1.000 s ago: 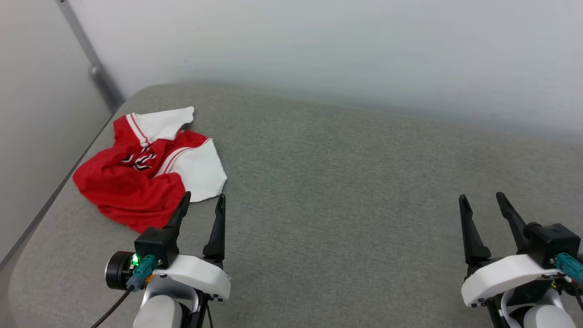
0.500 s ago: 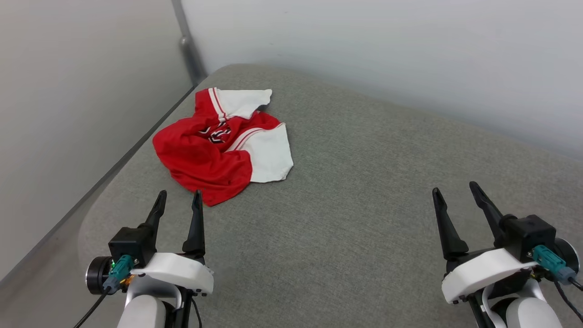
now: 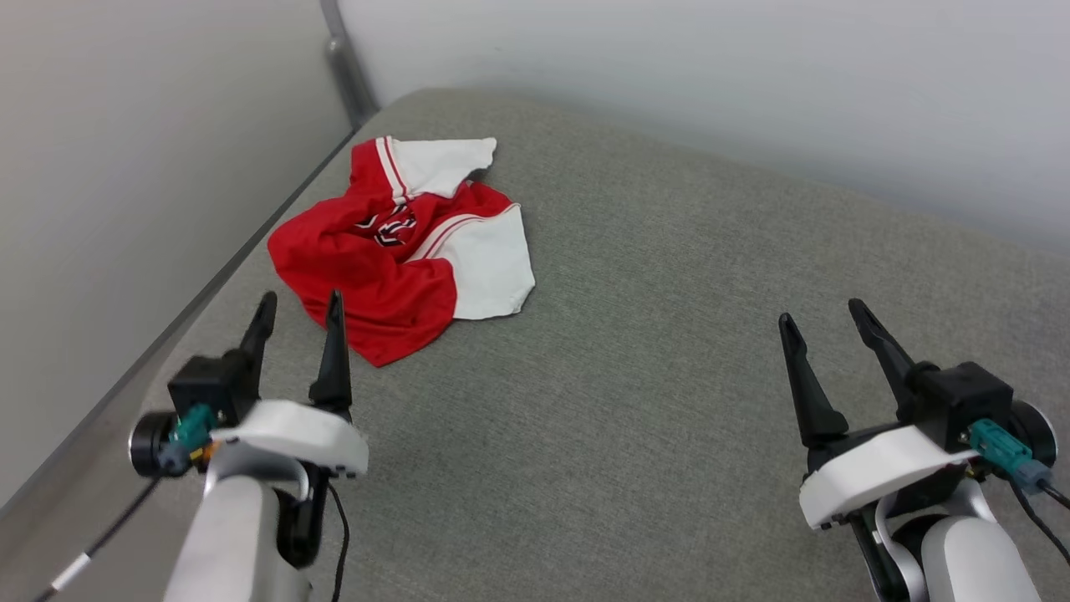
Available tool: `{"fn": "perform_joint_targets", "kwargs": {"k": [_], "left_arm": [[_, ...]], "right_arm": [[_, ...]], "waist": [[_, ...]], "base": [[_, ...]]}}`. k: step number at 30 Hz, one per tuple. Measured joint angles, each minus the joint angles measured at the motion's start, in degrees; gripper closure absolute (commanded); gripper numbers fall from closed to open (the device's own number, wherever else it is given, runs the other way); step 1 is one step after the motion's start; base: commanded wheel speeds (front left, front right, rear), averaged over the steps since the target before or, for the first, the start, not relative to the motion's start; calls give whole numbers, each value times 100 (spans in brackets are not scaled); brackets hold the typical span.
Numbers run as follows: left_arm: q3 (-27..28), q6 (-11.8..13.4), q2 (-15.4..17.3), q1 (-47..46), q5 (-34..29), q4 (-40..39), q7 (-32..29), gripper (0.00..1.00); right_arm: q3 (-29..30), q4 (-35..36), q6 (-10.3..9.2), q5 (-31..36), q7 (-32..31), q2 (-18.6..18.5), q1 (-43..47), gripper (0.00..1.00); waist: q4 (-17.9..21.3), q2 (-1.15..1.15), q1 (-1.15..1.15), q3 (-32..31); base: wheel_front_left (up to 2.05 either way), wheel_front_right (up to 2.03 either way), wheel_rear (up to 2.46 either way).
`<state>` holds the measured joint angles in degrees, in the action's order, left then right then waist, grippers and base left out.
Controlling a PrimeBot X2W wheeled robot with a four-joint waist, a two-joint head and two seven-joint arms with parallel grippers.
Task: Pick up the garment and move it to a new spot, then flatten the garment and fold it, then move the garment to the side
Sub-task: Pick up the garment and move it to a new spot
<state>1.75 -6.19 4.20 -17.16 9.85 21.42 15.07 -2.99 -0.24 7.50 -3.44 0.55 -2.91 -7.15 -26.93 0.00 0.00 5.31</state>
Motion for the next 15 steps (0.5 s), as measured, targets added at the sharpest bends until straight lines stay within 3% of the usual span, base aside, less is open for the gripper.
{"fn": "perform_joint_targets", "kwargs": {"k": [2,8,15], "left_arm": [[-9,-66,318,-866,146,379,-49,0],[66,-113,1100,-2106,487,722,-528,0],[-238,-124,2175,-2861,1118,1134,-2192,0]], "right_arm": [[-102,89,0,66,-68,1,-255,0],[-241,197,0,89,-103,1,-688,0],[-347,151,0,21,114,1,-1024,0]], "waist": [[211,0,0,267],[647,0,1,825],[1249,0,1,1538]], "base": [[0,0,0],[0,0,0],[0,0,0]]}}
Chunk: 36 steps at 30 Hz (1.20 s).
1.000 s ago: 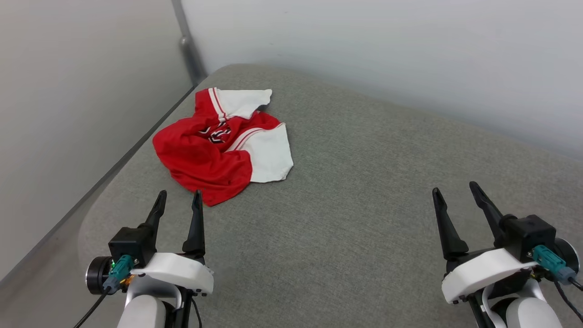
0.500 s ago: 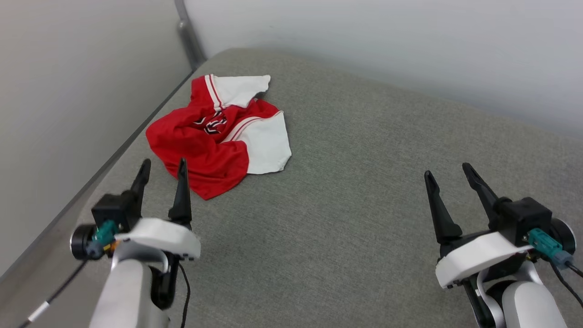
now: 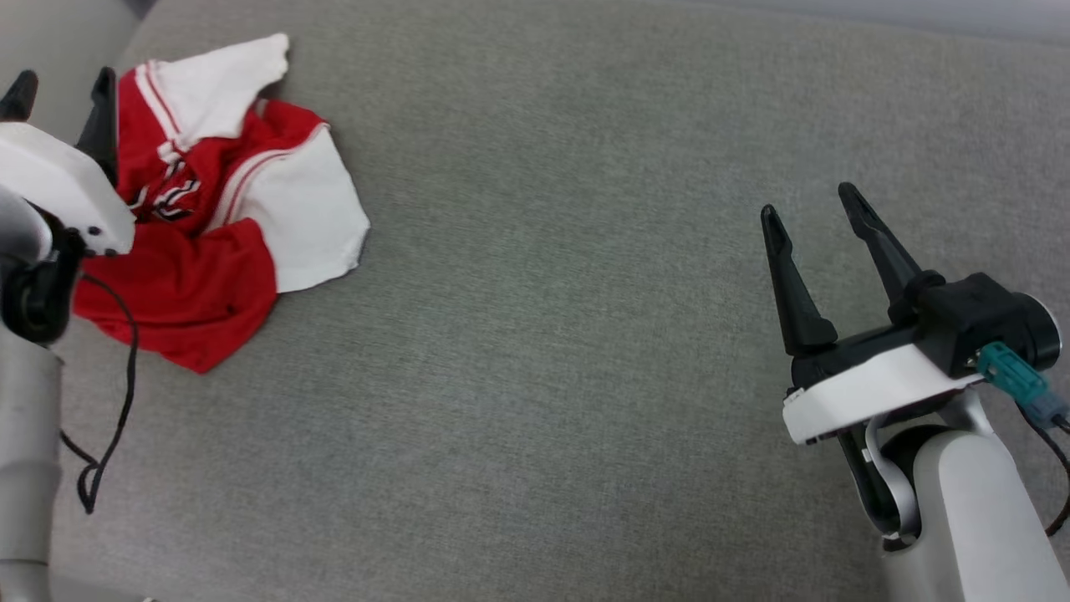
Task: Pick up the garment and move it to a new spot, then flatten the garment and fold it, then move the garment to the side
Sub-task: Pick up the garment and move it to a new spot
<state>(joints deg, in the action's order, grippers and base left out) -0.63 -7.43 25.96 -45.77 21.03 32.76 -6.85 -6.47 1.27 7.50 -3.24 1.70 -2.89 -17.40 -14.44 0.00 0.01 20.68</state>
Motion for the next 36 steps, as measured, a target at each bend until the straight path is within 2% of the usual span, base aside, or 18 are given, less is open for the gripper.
{"fn": "perform_joint_targets", "kwargs": {"k": [4,7,10,16,17,18,25,36], "left_arm": [[-249,-5,537,-127,493,342,-1215,0],[-344,-7,783,-126,788,601,-2020,0],[-372,-7,909,-80,949,832,-2617,0],[-292,-1,920,-19,1261,1096,-3257,0],[-272,30,892,-20,1312,1112,-3290,9],[-252,89,854,-24,1365,1132,-3316,100],[-308,301,792,-24,1137,1059,-2702,100],[-503,843,777,-470,327,621,-543,100]], "right_arm": [[-53,-119,0,-35,147,1,-159,0],[-78,-222,0,-65,233,-1,-230,0],[-135,-315,0,-97,283,-1,-309,0],[-269,-397,0,-157,341,0,-408,0],[-274,-400,0,-172,341,0,-410,0],[-277,-398,0,-169,339,0,-476,0],[-197,-445,0,-153,334,0,-458,0],[-138,-639,0,-313,361,0,-183,0]], "waist": [[286,0,0,383],[468,0,0,599],[605,0,1,753],[743,0,0,870],[747,0,0,872],[760,0,-1,882],[762,0,0,734],[658,0,-1,-34]], "base": [[0,0,0],[0,0,0],[0,0,0],[0,0,0],[0,0,0],[0,0,0],[0,0,0],[0,0,0]]}}
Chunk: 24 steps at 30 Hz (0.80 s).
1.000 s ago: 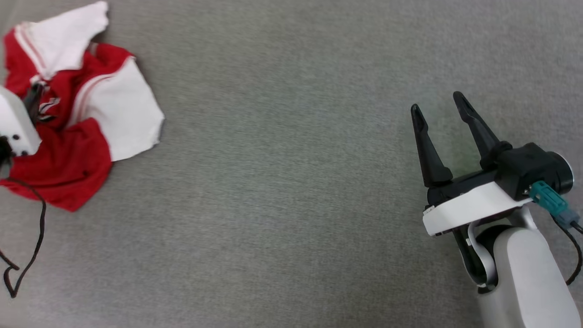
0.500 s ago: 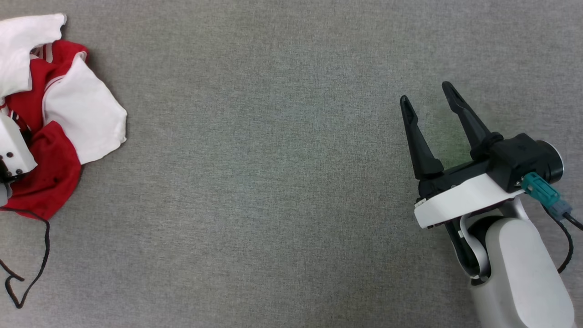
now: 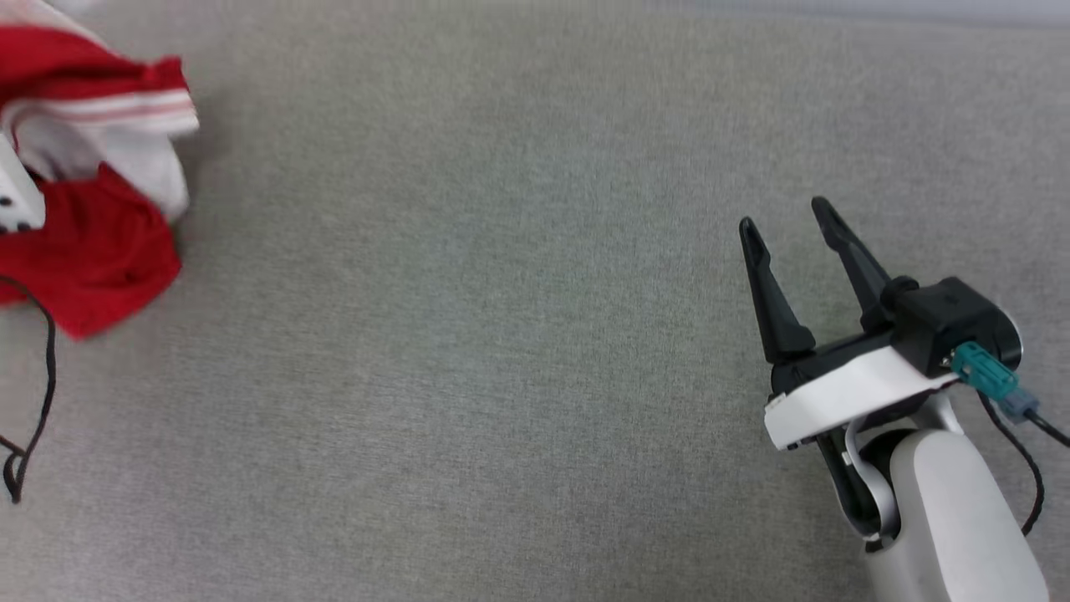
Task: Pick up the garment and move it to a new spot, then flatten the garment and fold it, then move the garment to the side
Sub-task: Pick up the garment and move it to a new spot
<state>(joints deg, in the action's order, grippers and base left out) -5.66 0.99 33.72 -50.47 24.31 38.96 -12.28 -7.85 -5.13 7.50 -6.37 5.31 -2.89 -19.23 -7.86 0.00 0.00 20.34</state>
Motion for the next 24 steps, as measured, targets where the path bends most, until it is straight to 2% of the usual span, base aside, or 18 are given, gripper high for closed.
{"fn": "perform_joint_targets", "kwargs": {"k": [6,11,17,24], "left_arm": [[-80,64,-272,-134,-135,-167,996,100],[-119,48,-598,-136,-49,-359,1510,100],[-287,-83,-1058,150,113,-676,1712,100],[-777,-269,-1808,657,231,-1104,1731,100]], "right_arm": [[91,-55,0,-120,-82,0,275,0],[207,-62,0,-167,-176,0,512,0],[356,-3,0,-177,-332,0,778,0],[533,112,0,-166,-489,-2,1071,0]], "waist": [[-16,0,-1,-586],[71,0,-1,-1059],[438,0,-2,-1438],[1016,0,-2,-1681]], "base": [[0,0,0],[0,0,0],[0,0,0],[0,0,0]]}}
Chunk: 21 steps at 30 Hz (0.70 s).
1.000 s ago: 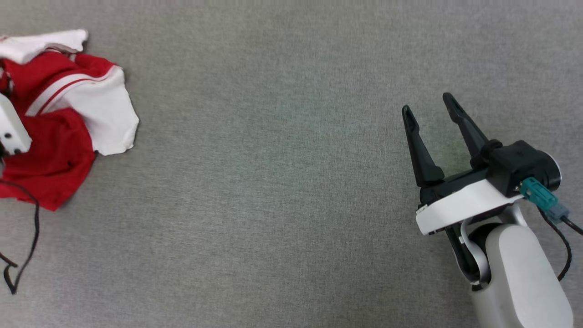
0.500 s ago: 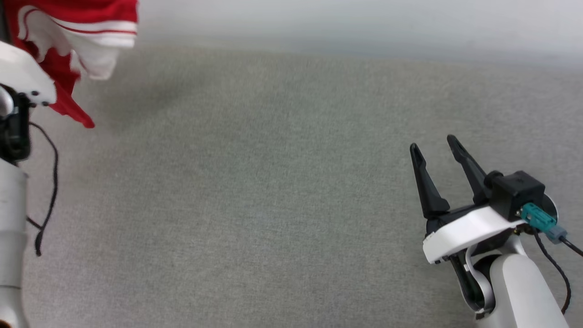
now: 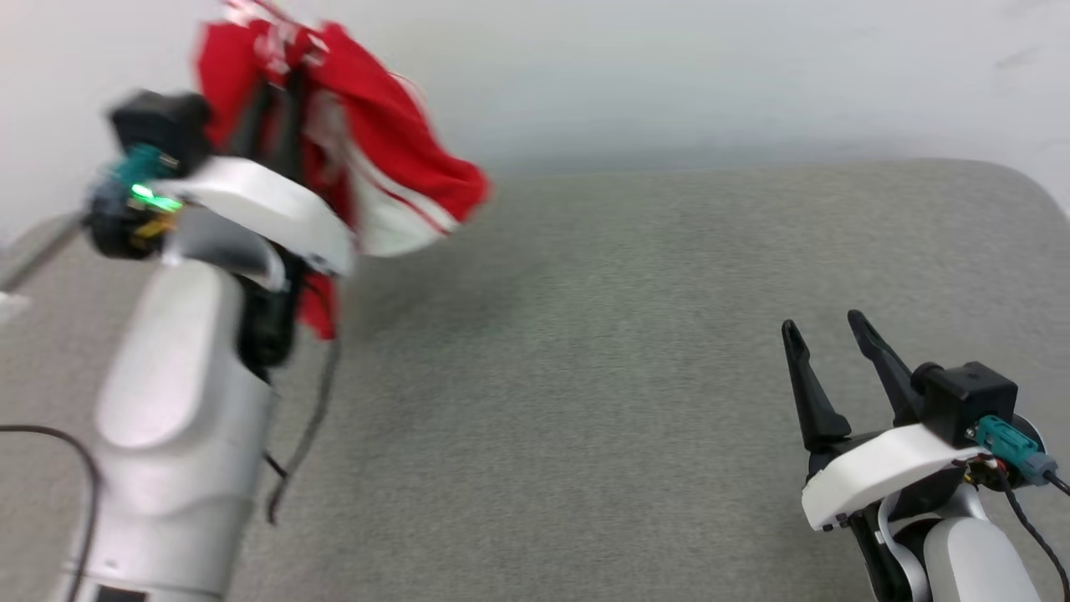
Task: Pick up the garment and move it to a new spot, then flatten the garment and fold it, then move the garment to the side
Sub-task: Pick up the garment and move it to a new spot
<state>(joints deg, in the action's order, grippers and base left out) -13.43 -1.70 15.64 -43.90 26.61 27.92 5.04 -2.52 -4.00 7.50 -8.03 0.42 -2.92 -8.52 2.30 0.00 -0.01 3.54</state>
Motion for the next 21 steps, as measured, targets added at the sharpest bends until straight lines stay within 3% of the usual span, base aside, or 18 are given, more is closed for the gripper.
{"fn": "perform_joint_targets", "kwargs": {"k": [10,21], "left_arm": [[-1069,-308,-932,879,34,-365,-63,100],[-2204,-481,-1010,2215,-22,-299,-469,100]], "right_arm": [[118,121,0,-32,-82,0,181,0],[124,48,0,-201,64,1,162,0]], "waist": [[701,0,0,117],[806,0,2,561]], "base": [[0,0,0],[0,0,0]]}}
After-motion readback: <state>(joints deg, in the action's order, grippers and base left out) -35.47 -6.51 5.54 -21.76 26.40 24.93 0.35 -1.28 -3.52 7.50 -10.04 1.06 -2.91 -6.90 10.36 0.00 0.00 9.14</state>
